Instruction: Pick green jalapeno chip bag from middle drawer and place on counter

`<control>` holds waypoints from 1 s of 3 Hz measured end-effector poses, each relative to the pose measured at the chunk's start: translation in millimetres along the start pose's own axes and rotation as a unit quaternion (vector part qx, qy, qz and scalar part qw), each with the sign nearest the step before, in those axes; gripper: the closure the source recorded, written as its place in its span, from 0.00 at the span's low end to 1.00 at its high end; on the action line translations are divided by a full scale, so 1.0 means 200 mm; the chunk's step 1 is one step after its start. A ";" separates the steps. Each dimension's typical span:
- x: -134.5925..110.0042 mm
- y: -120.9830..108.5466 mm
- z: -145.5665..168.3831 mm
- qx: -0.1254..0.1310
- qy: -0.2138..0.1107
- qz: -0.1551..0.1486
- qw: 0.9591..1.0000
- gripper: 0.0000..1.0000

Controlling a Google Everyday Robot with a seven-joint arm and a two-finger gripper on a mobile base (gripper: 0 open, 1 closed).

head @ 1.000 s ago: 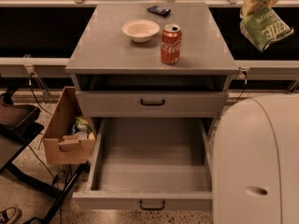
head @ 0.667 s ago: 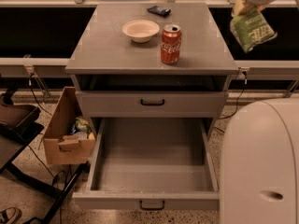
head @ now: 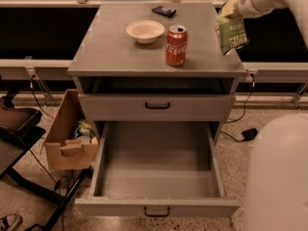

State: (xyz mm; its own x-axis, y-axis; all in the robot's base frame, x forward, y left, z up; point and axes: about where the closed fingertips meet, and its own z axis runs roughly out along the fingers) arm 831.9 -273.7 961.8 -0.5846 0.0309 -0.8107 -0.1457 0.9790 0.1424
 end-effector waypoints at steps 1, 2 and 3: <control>-0.11 0.10 0.14 -0.056 -0.066 0.007 0.996 1.00; -0.22 0.18 0.24 -0.084 -0.111 -0.003 0.990 1.00; -0.25 0.19 0.25 -0.088 -0.122 -0.006 0.989 0.87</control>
Offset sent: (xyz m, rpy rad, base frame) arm 0.1044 0.0526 0.0389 0.1628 -0.3653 0.1605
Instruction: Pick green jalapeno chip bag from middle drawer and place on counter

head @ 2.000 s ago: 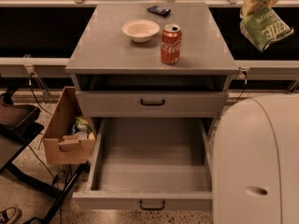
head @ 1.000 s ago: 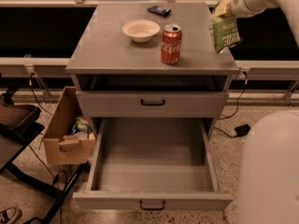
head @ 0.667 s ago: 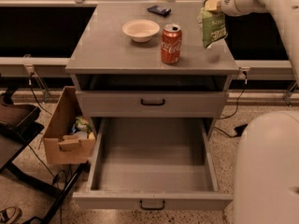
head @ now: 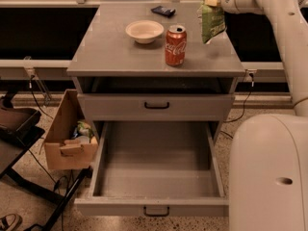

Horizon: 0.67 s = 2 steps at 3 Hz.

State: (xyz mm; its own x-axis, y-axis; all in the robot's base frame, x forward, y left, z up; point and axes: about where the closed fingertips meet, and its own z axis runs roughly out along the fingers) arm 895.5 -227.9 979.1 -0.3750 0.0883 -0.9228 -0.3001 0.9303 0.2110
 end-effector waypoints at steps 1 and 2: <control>0.00 0.00 0.00 0.000 0.000 0.000 1.000 0.62; 0.00 0.00 0.00 0.000 0.000 0.000 1.000 0.39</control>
Offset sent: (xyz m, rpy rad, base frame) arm 0.0000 0.0002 -0.0003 0.0000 0.0008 0.0002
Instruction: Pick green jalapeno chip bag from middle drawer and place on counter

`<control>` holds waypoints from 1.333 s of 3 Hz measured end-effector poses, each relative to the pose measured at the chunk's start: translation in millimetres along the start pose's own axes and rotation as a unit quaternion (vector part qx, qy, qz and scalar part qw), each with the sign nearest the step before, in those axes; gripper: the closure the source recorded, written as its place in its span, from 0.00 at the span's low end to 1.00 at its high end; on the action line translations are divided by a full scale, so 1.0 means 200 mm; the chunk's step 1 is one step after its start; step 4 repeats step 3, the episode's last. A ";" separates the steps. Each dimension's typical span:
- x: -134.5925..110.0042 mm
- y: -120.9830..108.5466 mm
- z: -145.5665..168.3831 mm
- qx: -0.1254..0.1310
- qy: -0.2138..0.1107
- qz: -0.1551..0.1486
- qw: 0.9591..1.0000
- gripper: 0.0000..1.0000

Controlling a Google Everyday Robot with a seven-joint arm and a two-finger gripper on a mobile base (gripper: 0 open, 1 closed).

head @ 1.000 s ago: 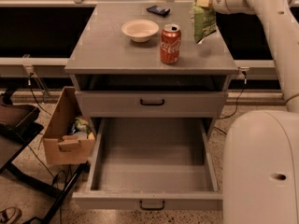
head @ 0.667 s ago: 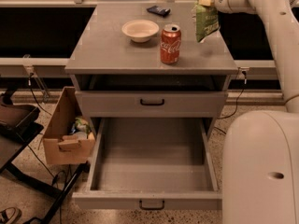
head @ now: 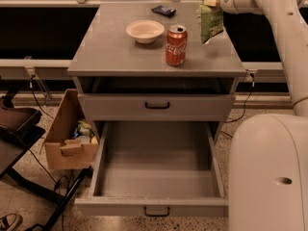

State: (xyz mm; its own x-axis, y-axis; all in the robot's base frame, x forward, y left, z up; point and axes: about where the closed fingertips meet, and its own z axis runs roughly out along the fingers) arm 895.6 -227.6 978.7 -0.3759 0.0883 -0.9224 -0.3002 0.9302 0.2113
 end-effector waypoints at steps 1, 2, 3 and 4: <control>0.00 0.00 0.00 0.000 0.000 0.000 1.000 0.15; 0.00 0.00 0.00 0.000 0.000 0.000 1.000 0.00; 0.00 0.00 0.00 0.000 0.000 0.000 1.000 0.00; 0.00 0.00 0.00 0.000 0.000 0.000 1.000 0.00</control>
Offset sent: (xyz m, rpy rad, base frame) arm 0.0000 0.0000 0.0000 0.0000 0.0000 0.0000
